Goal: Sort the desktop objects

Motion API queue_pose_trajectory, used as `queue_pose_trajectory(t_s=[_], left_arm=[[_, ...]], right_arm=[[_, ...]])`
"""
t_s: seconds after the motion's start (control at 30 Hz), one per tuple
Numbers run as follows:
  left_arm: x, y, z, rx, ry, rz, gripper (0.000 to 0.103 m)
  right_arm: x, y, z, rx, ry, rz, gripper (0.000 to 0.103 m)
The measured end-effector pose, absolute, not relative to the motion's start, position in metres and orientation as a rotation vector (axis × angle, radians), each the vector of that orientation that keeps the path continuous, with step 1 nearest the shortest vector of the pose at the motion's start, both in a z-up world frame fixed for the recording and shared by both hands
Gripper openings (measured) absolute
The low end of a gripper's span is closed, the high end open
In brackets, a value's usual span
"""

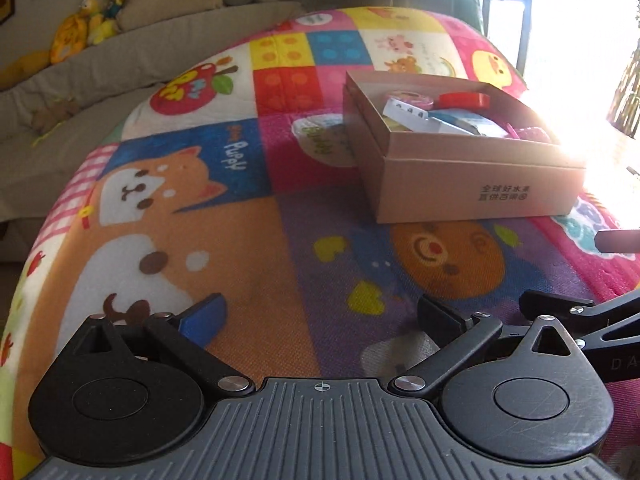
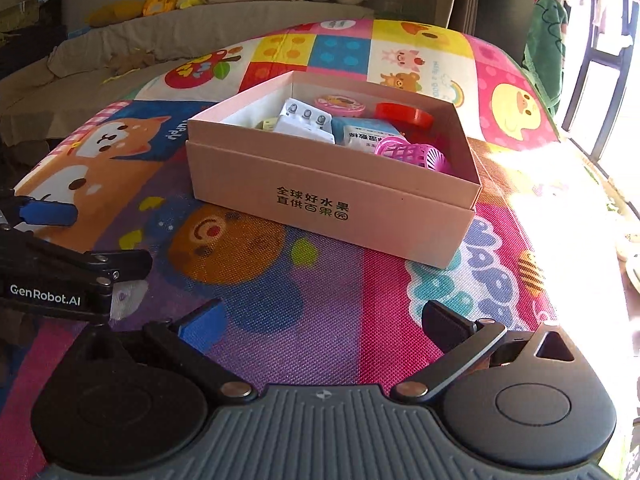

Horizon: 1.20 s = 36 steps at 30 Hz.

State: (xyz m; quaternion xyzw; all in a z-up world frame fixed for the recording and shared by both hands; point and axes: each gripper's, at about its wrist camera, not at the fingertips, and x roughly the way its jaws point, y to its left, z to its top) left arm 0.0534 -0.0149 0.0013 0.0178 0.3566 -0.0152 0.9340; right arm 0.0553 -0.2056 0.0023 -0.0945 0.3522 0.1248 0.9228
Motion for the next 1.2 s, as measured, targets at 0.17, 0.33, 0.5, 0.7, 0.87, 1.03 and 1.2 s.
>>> queue_pose_trajectory(t_s=[0.17,0.33,0.5,0.7,0.87,1.03,1.2], left_arm=[[0.053,-0.02,0.0,0.01,0.718,0.032,0.103],[0.043,-0.022,-0.002,0.015,0.695,0.064,0.103],[0.041,-0.02,-0.001,0.011,0.694,0.059,0.103],[0.04,-0.02,-0.002,0.007,0.695,0.057,0.103],[0.041,-0.02,-0.001,0.006,0.695,0.057,0.103],[0.041,-0.02,-0.001,0.006,0.694,0.057,0.103],[0.041,-0.02,-0.002,0.006,0.695,0.057,0.103]], right_arm=[[0.07,-0.22,-0.002,-0.063,0.748,0.243,0.103],[0.062,-0.217,-0.007,-0.078,0.694,0.221,0.103],[0.063,-0.217,-0.007,-0.071,0.694,0.224,0.103],[0.063,-0.217,-0.007,-0.073,0.693,0.223,0.103],[0.063,-0.217,-0.007,-0.074,0.693,0.223,0.103],[0.063,-0.218,-0.007,-0.073,0.693,0.223,0.103],[0.063,-0.218,-0.007,-0.073,0.693,0.223,0.103]])
